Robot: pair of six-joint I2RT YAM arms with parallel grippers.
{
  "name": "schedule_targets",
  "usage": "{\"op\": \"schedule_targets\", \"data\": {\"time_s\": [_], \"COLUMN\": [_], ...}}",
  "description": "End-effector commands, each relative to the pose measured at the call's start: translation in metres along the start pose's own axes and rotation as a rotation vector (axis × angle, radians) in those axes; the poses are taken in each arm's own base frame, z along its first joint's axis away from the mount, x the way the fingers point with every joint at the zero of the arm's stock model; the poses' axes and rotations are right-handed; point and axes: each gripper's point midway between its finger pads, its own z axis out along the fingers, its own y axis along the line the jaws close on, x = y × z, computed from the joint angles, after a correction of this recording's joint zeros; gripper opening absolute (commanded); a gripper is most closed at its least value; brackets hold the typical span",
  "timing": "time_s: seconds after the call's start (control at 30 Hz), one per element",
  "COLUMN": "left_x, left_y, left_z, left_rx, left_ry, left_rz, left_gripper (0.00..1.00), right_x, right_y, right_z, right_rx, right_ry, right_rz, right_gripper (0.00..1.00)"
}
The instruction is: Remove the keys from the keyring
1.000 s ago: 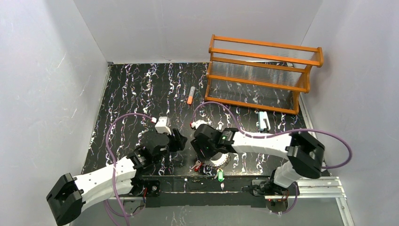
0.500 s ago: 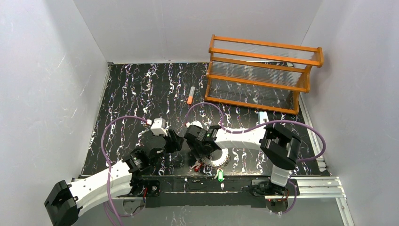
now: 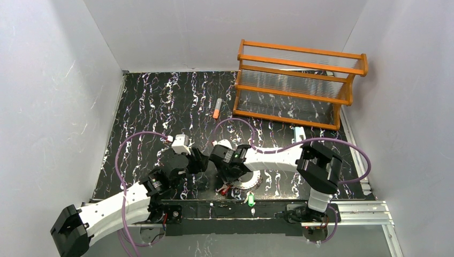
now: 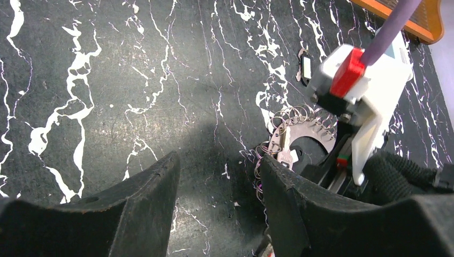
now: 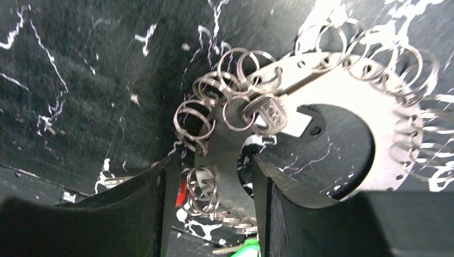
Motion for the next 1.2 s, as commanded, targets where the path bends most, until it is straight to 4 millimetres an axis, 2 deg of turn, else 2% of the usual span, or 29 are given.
{"op": "schedule_targets", "data": {"time_s": [0.0,0.1,0.2,0.3,0.4,0.5,0.6,0.93,1.17], "left_x": [-0.002,-0.003,-0.003,-0.004,-0.004,-0.005,-0.008,-0.01,-0.004], "left_y": [0.001,0.0,0.0,-0.001,-0.003,-0.01,-0.021,-0.071,-0.1], "left_z": [0.001,0.0,0.0,0.0,0.0,0.0,0.0,0.001,-0.003], "left_rx": [-0.005,-0.002,0.002,0.005,0.018,0.059,0.115,0.377,0.561], "left_ry": [-0.009,-0.012,-0.014,-0.015,-0.017,-0.021,-0.033,-0.051,-0.056], "left_rz": [0.005,0.002,0.003,0.005,0.008,0.013,0.014,0.049,0.15], "left_gripper": [0.55,0.55,0.54,0.54,0.54,0.54,0.53,0.53,0.53], "right_x": [0.045,0.052,0.056,0.055,0.044,0.025,0.007,-0.036,-0.05], "right_y": [-0.006,-0.008,-0.01,-0.009,-0.009,-0.009,-0.011,-0.019,-0.031], "right_z": [-0.001,0.0,0.005,0.011,0.009,-0.003,-0.019,-0.083,-0.11], "right_rx": [0.061,0.067,0.074,0.071,0.051,-0.01,-0.097,-0.41,-0.567], "right_ry": [0.159,0.173,0.187,0.181,0.149,0.078,0.004,-0.238,-0.339], "right_rz": [-0.009,-0.008,-0.018,-0.042,-0.052,-0.038,-0.016,0.055,0.091], "right_gripper": [0.59,0.57,0.5,0.39,0.26,0.14,0.09,0.01,0.01]}}
